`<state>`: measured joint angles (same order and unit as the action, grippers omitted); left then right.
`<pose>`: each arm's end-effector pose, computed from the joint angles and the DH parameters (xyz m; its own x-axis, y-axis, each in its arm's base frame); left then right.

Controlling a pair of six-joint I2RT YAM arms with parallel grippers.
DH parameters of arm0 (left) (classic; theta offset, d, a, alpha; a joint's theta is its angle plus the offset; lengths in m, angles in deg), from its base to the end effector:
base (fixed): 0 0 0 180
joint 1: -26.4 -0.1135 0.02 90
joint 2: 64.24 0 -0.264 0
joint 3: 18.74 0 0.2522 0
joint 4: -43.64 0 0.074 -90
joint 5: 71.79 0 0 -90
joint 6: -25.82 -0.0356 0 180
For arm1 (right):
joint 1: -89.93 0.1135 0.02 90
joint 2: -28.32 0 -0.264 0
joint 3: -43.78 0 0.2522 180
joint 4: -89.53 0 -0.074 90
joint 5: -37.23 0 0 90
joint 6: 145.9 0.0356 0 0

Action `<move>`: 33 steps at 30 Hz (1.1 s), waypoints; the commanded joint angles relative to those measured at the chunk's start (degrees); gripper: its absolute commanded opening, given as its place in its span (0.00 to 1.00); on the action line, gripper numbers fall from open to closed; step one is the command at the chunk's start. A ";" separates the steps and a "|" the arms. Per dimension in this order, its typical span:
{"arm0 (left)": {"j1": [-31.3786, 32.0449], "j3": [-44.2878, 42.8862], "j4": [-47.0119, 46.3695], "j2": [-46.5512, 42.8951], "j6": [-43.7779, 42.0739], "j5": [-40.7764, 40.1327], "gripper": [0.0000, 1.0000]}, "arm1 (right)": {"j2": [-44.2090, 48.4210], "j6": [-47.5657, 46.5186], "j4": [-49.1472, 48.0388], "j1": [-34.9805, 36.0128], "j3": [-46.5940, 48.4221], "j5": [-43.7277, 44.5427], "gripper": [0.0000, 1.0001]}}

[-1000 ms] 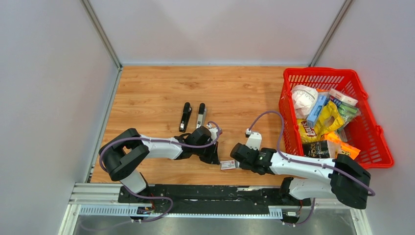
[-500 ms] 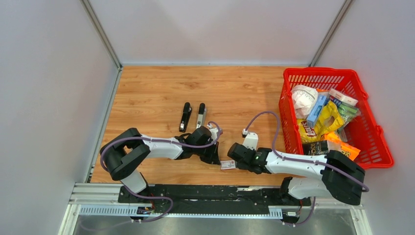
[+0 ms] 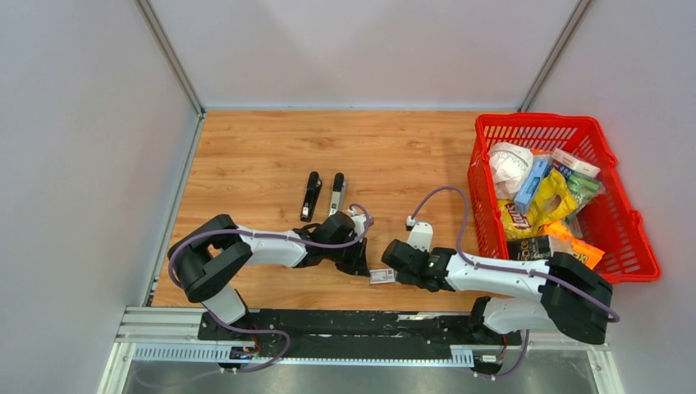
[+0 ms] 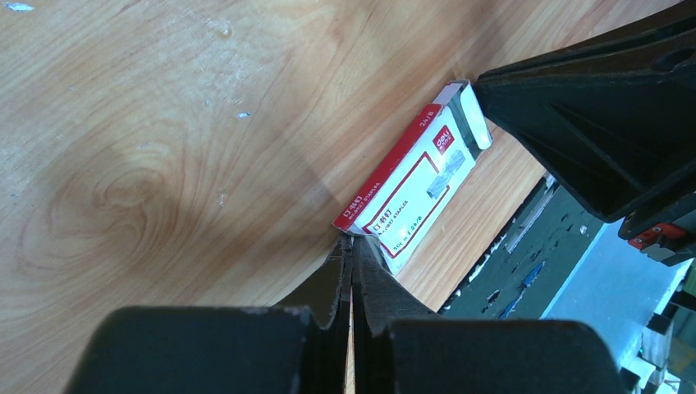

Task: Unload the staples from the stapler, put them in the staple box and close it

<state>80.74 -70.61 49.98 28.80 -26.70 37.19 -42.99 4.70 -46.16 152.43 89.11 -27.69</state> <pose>0.1635 -0.2477 0.1317 -0.8866 0.2486 -0.3901 0.4498 0.6604 -0.6013 0.1048 0.1686 0.1531 -0.8558 0.0649 -0.5132 0.0167 0.9951 0.0979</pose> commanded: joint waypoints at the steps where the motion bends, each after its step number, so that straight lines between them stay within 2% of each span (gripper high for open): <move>1: 0.59 -0.65 1.18 1.27 -0.12 -0.79 0.00 | 2.66 -0.04 4.17 0.25 2.26 3.57 0.11; 11: 0.85 -0.83 1.00 1.54 -0.03 -0.79 0.00 | 4.43 0.05 4.53 0.17 2.09 4.36 0.12; 33: 0.94 -0.56 1.00 1.45 -0.03 -0.88 0.00 | -3.31 -1.45 -3.47 0.25 2.53 -0.03 0.08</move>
<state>81.11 -70.61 49.60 28.91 -26.55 37.19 -44.91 3.80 -46.93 152.43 90.16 -26.97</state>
